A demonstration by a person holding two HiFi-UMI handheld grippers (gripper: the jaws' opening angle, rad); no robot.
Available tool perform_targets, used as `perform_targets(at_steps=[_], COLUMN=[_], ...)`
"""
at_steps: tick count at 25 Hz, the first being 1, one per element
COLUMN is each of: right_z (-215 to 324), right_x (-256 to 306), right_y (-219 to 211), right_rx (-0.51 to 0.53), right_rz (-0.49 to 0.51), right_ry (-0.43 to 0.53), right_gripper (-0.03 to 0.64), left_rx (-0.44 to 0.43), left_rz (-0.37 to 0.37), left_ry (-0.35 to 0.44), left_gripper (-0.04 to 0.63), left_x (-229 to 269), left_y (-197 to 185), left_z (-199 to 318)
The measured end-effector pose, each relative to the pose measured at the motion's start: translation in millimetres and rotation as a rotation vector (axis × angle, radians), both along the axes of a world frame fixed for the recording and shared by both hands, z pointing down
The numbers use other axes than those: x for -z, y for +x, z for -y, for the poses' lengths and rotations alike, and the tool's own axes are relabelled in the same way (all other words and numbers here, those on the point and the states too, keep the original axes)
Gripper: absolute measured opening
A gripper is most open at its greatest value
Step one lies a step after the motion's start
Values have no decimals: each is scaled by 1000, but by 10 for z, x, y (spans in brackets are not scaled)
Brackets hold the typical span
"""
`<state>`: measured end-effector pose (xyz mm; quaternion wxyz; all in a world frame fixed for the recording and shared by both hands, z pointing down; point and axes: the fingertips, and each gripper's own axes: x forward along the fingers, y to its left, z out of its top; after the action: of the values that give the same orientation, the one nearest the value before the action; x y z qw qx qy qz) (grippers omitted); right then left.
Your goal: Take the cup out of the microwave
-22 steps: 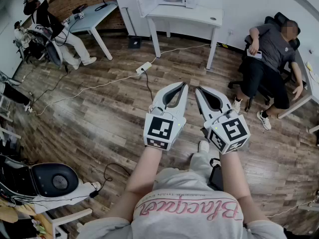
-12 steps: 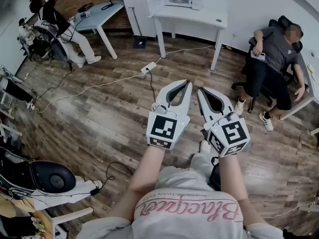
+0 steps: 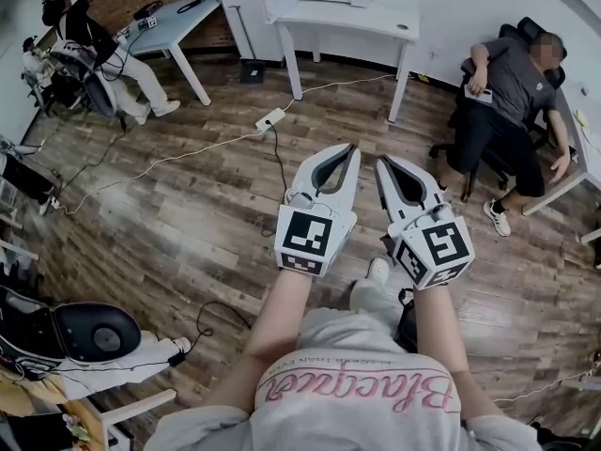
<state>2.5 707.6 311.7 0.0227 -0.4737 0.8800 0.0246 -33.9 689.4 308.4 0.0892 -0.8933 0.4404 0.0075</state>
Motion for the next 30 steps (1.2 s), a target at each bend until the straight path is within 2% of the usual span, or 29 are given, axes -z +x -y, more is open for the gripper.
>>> perform_targets(at_steps=[12,21,30], right_z=[727,1367,1817], right_x=[-20,-12,-19], right_y=[366,806,1276], right_rx=[55,92,148], right_rz=[30,30,8], right_ry=[-19,-26,-42], right_gripper=[11,11,11], left_rx=[30,32,76], left_rz=[14,23,-5], left_ry=[-8,-18,-29], left_gripper=[6,6,6], left_x=[19,34,42], left_y=[399,889,1353], left_z=[731,1367,1818])
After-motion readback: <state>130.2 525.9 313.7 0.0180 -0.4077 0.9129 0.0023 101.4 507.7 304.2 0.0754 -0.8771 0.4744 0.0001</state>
